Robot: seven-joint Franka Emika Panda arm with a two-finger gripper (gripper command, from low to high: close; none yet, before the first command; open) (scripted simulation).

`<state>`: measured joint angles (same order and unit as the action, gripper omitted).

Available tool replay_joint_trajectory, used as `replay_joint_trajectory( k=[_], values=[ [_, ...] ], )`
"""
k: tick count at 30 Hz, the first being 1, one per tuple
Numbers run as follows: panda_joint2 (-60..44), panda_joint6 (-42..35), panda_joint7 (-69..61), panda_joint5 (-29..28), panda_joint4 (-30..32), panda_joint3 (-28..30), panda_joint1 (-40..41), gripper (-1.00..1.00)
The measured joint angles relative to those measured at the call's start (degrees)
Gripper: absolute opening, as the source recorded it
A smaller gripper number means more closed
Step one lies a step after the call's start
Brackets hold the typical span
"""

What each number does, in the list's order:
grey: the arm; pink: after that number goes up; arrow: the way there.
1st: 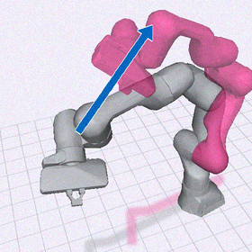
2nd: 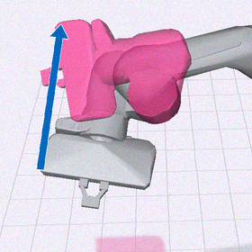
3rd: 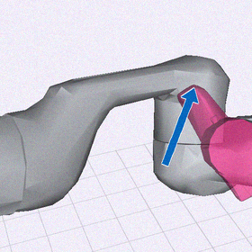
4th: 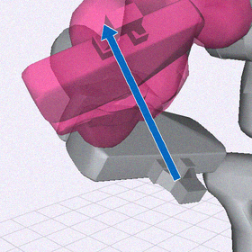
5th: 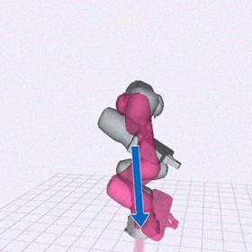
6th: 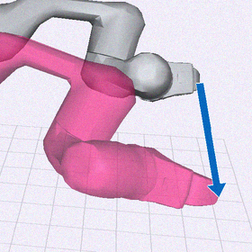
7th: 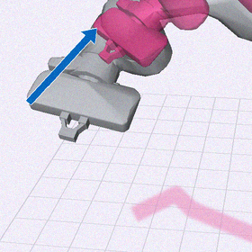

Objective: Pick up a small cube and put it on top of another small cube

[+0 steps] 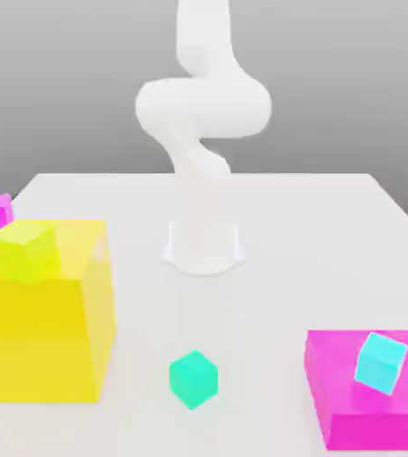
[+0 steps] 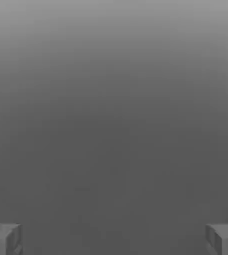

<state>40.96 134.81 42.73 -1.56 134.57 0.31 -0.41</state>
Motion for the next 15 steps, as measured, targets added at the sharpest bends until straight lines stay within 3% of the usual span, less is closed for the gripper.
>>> replay_joint_trajectory(
  k=[8,15],
  values=[
    [-17.37,10.65,-11.89,-4.14,9.6,2.64,-1.51,0.0],
    [-31.9,19.73,-24.62,-3.84,17.76,5.38,-2.81,0.0]
  ],
)
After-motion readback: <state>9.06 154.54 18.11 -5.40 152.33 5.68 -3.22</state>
